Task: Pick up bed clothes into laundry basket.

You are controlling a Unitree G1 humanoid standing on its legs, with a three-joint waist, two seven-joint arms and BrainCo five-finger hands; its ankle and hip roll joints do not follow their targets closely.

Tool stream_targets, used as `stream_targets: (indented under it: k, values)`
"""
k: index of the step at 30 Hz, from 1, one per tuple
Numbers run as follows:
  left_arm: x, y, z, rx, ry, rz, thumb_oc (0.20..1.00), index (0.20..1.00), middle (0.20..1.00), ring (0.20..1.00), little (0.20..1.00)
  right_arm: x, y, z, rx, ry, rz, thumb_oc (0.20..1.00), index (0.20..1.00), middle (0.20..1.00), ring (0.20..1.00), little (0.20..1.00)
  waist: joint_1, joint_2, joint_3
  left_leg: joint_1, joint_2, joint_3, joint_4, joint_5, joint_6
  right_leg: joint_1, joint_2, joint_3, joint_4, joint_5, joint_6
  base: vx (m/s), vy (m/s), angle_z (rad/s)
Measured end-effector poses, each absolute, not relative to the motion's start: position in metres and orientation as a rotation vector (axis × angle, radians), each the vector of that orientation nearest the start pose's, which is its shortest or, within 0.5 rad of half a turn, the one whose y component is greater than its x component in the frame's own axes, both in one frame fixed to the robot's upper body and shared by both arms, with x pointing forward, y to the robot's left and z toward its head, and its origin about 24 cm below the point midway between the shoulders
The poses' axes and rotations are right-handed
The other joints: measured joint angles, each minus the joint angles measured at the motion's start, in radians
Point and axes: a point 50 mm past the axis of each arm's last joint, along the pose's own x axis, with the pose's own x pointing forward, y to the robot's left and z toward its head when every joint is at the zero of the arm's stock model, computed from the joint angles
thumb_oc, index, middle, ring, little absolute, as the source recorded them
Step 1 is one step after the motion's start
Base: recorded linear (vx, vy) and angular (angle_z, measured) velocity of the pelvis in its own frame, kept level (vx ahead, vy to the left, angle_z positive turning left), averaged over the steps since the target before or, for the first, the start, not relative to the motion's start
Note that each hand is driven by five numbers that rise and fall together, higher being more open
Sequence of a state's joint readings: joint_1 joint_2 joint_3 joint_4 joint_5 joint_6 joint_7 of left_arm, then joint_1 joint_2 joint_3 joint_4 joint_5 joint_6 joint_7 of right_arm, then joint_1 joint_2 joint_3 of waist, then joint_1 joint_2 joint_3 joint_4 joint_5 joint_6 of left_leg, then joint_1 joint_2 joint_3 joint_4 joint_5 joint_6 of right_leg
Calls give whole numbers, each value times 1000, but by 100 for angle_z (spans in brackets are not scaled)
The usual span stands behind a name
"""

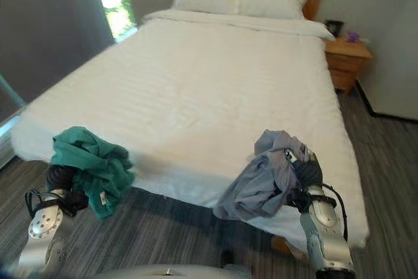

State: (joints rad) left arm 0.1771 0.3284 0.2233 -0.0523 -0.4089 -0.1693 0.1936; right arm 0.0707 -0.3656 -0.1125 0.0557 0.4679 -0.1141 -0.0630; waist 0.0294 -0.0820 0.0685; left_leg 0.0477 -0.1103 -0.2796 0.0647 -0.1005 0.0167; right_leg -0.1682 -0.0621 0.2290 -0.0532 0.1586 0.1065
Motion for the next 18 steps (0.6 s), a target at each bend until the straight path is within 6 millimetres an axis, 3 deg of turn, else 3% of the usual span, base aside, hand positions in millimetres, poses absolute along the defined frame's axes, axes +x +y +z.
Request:
stream_targets:
  k: [1, 2, 3, 4, 5, 6, 7, 8, 9, 10, 11, 12, 13, 14, 15, 18]
  values:
    - [215, 282, 75, -53, -193, 450, 200, 200, 200, 200, 200, 238, -258, 56, 118, -83, -244, 200, 200, 200, 200, 200, -36, -25, 22, -16, -70, -80, 75, -36, 30, -12, 6, 80, -23, -16, 16, -77, 276, -312]
    - [223, 279, 88, -58, -260, 436, 200, 200, 200, 200, 200, 237, -267, 61, 118, -119, -292, 200, 200, 200, 200, 200, -51, -9, 38, -32, -117, -189, 142, -76, 107, -40, 42, 149, -4, -66, 96, -80, 213, -255]
    - [232, 278, 99, -58, -308, 415, 200, 200, 200, 200, 200, 229, -279, 57, 119, -113, -349, 200, 200, 200, 200, 200, -79, 8, 72, -49, -98, -131, 181, -97, 138, -89, 92, 160, 109, -54, 84, -214, 299, -200]
    - [235, 277, 105, -60, -336, 402, 200, 200, 200, 200, 200, 215, -289, 53, 115, -105, -410, 200, 200, 200, 200, 200, -96, 17, 76, -73, -69, -82, 175, -77, 113, -119, 113, 143, 219, -56, 82, -208, 181, -166]
    - [236, 274, 109, -47, -359, 362, 200, 200, 200, 200, 200, 200, -300, 48, 88, -80, -474, 200, 200, 200, 200, 200, -125, -9, 69, -46, -52, 12, 108, -44, 115, -135, 104, 126, 243, -65, 96, -264, 209, -152]
    - [235, 280, 114, -27, -375, 364, 200, 200, 200, 200, 200, 190, -304, 44, 67, -65, -492, 200, 200, 200, 200, 200, -136, -12, 72, -66, -54, 89, 102, -35, 99, -122, 80, 153, 188, 43, 108, -232, 114, -251]
    - [232, 295, 121, 70, -367, 358, 200, 200, 200, 200, 200, 189, -305, 39, 46, -33, -496, 200, 200, 200, 200, 200, -128, -38, 67, -87, -43, 210, 84, -33, 103, -131, 76, 205, 89, 105, 168, -257, 113, -238]
    - [231, 305, 125, 128, -358, 366, 200, 200, 200, 200, 200, 187, -308, 40, 30, -36, -512, 200, 200, 200, 200, 200, -148, -38, 69, -111, -28, 254, 92, -35, 122, -141, 68, 161, 85, 83, 178, -402, 201, -234]
    - [230, 311, 128, 170, -353, 379, 200, 200, 200, 200, 200, 186, -311, 42, 30, -43, -531, 200, 200, 200, 200, 200, -160, -16, 83, -128, -8, 291, 100, -36, 124, -138, 48, 65, 99, 39, 173, -419, 197, -189]
    - [228, 312, 126, 177, -346, 393, 200, 200, 200, 200, 200, 187, -312, 43, 33, -49, -546, 200, 200, 200, 200, 200, -152, 12, 101, -122, 29, 368, 106, -37, 126, -107, -25, -205, 185, -50, 129, -429, 176, -216]
    - [225, 308, 113, 115, -326, 420, 200, 200, 200, 200, 200, 187, -309, 41, 33, -37, -531, 200, 200, 200, 200, 200, -112, 48, 122, -56, 64, 435, 94, -46, 139, -20, -133, -479, 357, -159, 24, -294, 88, -251]
    - [222, 302, 101, 59, -303, 434, 200, 200, 200, 200, 200, 188, -309, 41, 17, -30, -518, 200, 200, 200, 200, 200, -74, 87, 123, -8, 87, 449, 69, -46, 139, 78, -172, -541, 438, -206, 41, -306, 49, -211]
    - [222, 298, 100, 39, -309, 432, 200, 200, 200, 200, 200, 192, -307, 48, -11, -46, -488, 200, 200, 200, 200, 200, -63, 115, 111, -15, 104, 457, 57, -41, 132, 151, -174, -507, 445, -246, 87, -235, 13, -168]
    - [224, 296, 106, 38, -333, 422, 200, 200, 200, 200, 200, 195, -303, 54, -42, -68, -458, 200, 200, 200, 200, 200, -53, 103, 109, -28, 104, 498, 50, -33, 120, 197, -180, -502, 420, -252, 97, -188, -39, -119]
    - [223, 297, 105, 22, -337, 441, 200, 200, 200, 200, 200, 200, -294, 55, -43, -73, -422, 200, 200, 200, 200, 200, -51, 87, 108, -31, 100, 521, 53, -28, 113, 233, -176, -505, 368, -206, 85, -99, -81, -114]
    - [222, 290, 95, 12, -291, 400, 200, 200, 200, 200, 200, 210, -280, 53, -26, -72, -345, 200, 200, 200, 200, 200, -33, 79, 76, -20, 114, 573, -9, 29, 78, 259, -145, -501, 228, -214, 94, -48, -152, -87]
